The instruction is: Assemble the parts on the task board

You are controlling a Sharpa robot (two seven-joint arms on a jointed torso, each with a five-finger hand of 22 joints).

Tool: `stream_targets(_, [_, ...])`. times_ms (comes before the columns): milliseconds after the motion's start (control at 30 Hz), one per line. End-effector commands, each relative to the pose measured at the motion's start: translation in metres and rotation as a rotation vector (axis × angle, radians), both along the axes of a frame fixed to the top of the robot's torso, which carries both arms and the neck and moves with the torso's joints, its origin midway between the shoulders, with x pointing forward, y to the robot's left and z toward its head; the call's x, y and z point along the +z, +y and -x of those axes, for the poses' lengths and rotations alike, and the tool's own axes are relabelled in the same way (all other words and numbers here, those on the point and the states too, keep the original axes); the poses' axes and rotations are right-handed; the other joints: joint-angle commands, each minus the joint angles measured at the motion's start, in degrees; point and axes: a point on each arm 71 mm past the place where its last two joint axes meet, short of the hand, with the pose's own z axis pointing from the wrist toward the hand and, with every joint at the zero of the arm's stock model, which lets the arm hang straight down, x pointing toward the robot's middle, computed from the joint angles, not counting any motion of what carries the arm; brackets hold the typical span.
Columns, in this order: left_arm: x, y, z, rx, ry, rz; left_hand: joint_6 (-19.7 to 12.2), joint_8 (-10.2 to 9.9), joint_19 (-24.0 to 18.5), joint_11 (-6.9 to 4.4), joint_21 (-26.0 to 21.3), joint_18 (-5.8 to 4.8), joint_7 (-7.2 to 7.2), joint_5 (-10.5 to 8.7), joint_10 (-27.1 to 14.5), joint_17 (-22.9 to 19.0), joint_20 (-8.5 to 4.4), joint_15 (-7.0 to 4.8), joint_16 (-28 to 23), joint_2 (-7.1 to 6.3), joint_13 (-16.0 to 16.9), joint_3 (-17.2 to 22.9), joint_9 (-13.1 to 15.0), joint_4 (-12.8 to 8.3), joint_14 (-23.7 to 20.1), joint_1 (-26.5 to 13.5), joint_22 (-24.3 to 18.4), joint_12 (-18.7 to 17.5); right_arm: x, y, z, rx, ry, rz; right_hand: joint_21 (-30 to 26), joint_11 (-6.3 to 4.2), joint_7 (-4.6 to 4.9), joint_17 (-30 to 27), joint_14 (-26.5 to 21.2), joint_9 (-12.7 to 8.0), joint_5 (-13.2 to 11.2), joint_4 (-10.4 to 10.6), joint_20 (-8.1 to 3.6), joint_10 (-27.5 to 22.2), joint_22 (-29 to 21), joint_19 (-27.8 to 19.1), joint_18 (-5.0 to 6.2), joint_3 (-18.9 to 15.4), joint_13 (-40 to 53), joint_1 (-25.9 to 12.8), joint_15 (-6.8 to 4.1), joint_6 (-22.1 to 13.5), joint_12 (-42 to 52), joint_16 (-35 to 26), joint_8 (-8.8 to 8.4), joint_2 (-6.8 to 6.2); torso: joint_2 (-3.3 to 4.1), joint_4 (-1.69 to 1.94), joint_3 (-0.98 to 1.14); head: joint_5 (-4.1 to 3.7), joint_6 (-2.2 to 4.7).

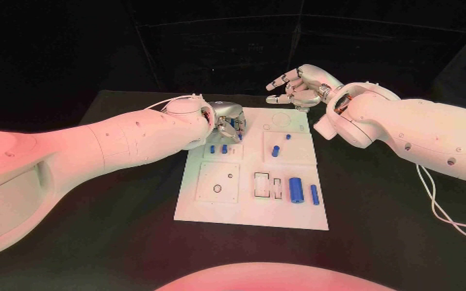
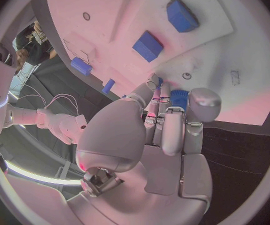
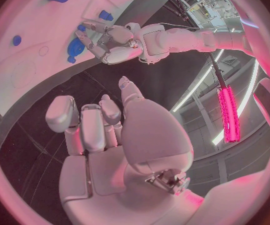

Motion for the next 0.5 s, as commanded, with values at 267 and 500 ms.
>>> stream_targets(267, [-0.008,0.003,0.003,-0.004,0.012,-0.01,1.1,-1.2,0.1,0.32,0.4,-0.79,0.8,-0.15,1.7,0.0,-0.4,-0.18,0.3,0.82,-0.8,3.2,-0.6,-1.2,1.4,0.3,0.4,-2.5,0.002,0.002,0.0,0.012,-0.003,-0.005,-0.3,0.11,0.04,0.1,1.0,0.0,0.3,0.0,-0.11,-0.2,0.0,-0.1,1.03,-0.3,0.1,0.3,-0.49,-0.1,0.2,-0.3,0.41,0.24,-0.02,0.12,-0.04,-0.22,-0.03])
stream_targets(500, [0.002,0.007,0.005,-0.003,-0.045,0.064,1.7,-1.7,0.2,0.4,0.7,-0.84,0.94,-0.14,2.4,0.0,-0.32,-0.11,0.5,0.61,-0.9,4.6,-0.9,-1.6,1.5,-0.2,0.8,-3.6,0.002,0.0,0.0,0.008,-0.004,-0.005,-0.3,0.11,0.04,0.1,1.0,0.0,0.3,0.0,-0.11,-0.2,0.0,-0.1,1.03,-0.3,0.1,0.3,-0.49,-0.1,0.2,-0.3,0.41,0.24,-0.04,0.09,-0.03,-0.16,0.11])
